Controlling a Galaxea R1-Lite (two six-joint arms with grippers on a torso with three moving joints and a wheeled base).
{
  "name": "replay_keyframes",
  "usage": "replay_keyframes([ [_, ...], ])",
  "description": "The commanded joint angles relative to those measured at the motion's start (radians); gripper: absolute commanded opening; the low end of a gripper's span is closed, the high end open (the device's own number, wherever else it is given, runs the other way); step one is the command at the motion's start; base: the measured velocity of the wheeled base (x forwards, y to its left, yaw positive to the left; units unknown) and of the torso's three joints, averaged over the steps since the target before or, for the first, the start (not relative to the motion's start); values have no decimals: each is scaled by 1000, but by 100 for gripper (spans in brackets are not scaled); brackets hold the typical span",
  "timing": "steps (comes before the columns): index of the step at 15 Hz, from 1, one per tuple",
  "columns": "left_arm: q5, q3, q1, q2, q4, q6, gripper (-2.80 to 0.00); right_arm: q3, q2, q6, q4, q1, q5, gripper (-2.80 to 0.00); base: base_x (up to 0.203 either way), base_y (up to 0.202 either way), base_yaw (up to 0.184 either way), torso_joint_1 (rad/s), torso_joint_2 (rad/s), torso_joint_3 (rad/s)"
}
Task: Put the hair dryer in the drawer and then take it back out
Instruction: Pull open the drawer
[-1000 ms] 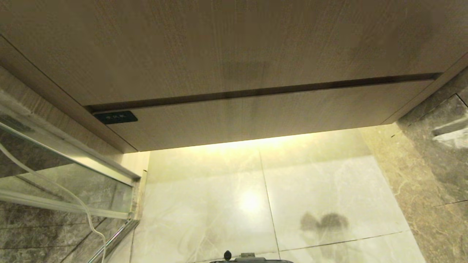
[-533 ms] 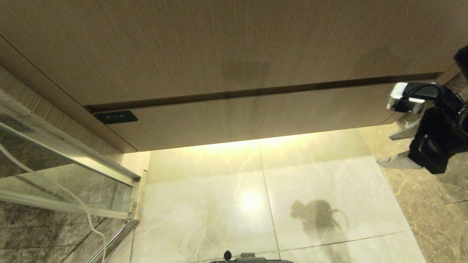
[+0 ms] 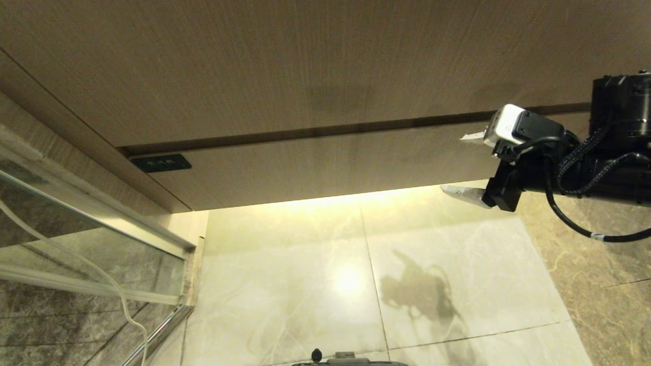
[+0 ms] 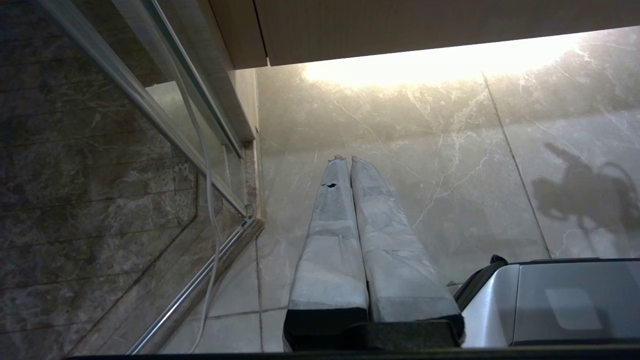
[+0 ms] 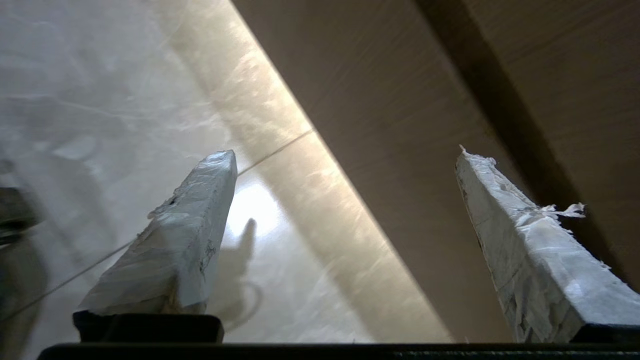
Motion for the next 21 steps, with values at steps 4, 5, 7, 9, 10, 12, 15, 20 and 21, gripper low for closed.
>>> replay_keyframes([
  [4,1,0,0,2,0,-1,-280,26,60,-121,-58,-21,16,0,0,0,0,0,0,0],
  [5,1,0,0,1,0,-1,-280,22,72,-131,-64,-23,21,0,0,0,0,0,0,0],
  [7,1,0,0,2,0,-1,-280,11,102,-183,-98,-47,61,0,0,0,0,0,0,0],
  [9,1,0,0,2,0,-1,-280,-2,121,-266,-100,-69,114,0,0,0,0,0,0,0],
  [10,1,0,0,0,0,-1,-280,-12,135,-299,-103,-83,140,0,0,0,0,0,0,0],
  [12,-1,0,0,1,0,-1,-280,-47,172,-329,-97,-101,143,0,0,0,0,0,0,0],
  [15,-1,0,0,0,0,-1,-280,-130,230,-349,-104,-114,143,0,0,0,0,0,0,0],
  [20,1,0,0,0,0,-1,-280,-229,303,-354,-99,-125,139,0,0,0,0,0,0,0],
  [21,0,0,0,0,0,-1,-280,-239,312,-354,-101,-126,139,0,0,0,0,0,0,0],
])
